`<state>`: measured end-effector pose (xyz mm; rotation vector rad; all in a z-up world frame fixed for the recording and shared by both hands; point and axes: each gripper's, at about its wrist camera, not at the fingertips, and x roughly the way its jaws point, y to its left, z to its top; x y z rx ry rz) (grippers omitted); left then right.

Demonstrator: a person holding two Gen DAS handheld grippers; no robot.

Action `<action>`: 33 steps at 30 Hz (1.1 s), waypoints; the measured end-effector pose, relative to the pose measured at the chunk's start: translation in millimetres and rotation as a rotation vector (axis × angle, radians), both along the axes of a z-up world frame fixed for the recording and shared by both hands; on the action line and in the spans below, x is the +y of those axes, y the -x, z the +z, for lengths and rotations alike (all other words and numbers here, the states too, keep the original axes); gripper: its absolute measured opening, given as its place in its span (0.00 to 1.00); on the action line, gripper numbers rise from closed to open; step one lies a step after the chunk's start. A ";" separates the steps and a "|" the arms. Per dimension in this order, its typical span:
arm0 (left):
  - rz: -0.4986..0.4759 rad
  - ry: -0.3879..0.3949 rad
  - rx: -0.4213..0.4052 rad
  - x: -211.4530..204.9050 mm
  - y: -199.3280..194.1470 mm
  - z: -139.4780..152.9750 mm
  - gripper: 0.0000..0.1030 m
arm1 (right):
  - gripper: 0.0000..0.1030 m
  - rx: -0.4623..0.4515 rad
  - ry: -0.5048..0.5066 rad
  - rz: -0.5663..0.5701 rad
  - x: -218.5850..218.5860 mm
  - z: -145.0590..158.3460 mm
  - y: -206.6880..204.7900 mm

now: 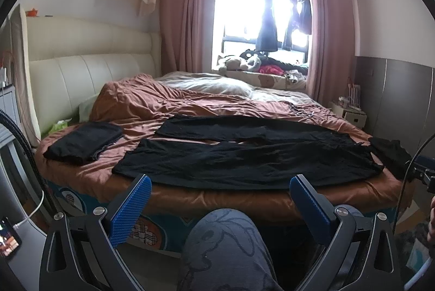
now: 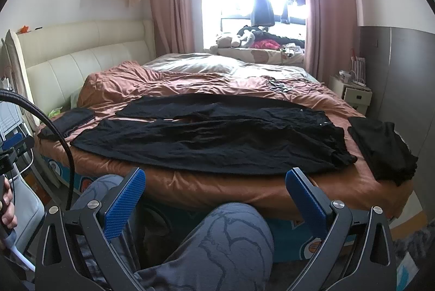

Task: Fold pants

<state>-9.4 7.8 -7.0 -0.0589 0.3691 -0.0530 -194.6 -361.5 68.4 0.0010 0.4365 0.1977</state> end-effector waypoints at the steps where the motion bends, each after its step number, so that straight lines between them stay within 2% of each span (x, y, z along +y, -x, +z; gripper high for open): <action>1: -0.004 0.002 0.002 0.1 -0.2 -0.4 1.00 | 1.00 0.002 -0.002 0.001 0.1 0.0 -0.3; 6: -0.002 -0.004 0.006 1.1 -0.1 -0.9 1.00 | 1.00 0.007 -0.028 0.009 -2.5 1.2 -0.1; 22: 0.037 0.026 0.012 13.2 -4.4 3.0 1.00 | 1.00 0.011 -0.012 0.010 -6.6 7.5 -1.9; 33: 0.051 0.043 0.036 22.9 -22.1 2.9 1.00 | 1.00 0.021 -0.015 -0.010 -15.2 12.9 -15.2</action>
